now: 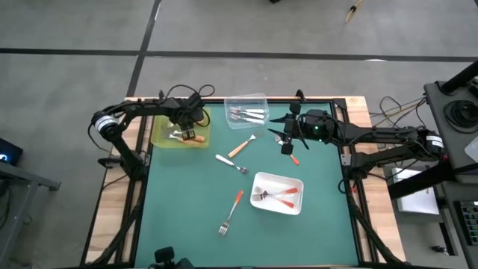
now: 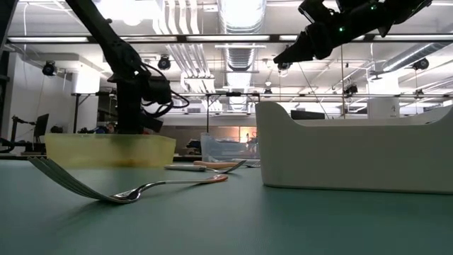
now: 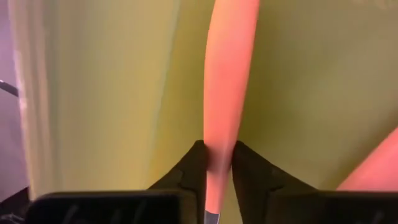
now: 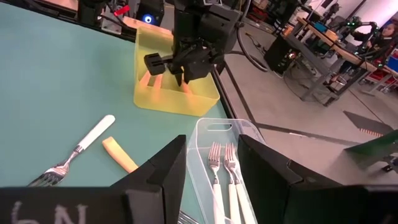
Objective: Sort silverware by color (type)
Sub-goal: Put the light orange into the yellow bin
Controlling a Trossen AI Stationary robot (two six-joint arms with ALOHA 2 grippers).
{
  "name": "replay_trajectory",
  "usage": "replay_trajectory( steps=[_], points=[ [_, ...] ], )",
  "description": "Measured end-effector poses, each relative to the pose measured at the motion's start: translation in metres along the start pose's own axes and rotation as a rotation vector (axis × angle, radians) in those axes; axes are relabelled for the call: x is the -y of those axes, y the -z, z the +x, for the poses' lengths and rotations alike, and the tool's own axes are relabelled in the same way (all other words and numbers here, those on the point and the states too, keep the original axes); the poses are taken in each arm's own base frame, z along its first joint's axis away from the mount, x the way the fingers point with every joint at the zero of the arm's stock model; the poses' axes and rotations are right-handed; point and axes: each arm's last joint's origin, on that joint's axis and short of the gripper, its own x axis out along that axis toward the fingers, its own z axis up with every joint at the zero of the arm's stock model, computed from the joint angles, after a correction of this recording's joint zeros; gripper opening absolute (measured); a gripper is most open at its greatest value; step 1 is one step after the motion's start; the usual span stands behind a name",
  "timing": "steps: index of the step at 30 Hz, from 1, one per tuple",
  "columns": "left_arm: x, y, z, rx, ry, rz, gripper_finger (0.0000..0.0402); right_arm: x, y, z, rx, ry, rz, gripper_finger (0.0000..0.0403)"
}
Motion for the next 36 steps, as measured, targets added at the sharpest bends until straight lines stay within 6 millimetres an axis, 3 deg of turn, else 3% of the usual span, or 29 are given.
replay_trajectory(
  steps=[7, 15, 26, 36],
  points=[
    [-0.001, 0.002, -0.006, -0.016, -0.002, -0.027, 0.0027, 0.0, 0.0, 0.0, 0.0, 0.0, 0.007, 0.0137],
    [-0.006, 0.006, -0.029, -0.077, 0.043, -0.033, 0.0027, 0.0, 0.0, 0.0, 0.0, 0.0, 0.015, 0.0137],
    [-0.007, 0.01, -0.064, -0.074, 0.361, 0.025, 0.0027, 0.0, 0.0, 0.0, 0.0, 0.0, 0.016, 0.0137],
    [-0.018, 0.003, -0.075, -0.014, 0.346, 0.111, 0.0033, 0.0, 0.0, 0.0, 0.0, 0.0, 0.016, 0.0137]
  ],
)
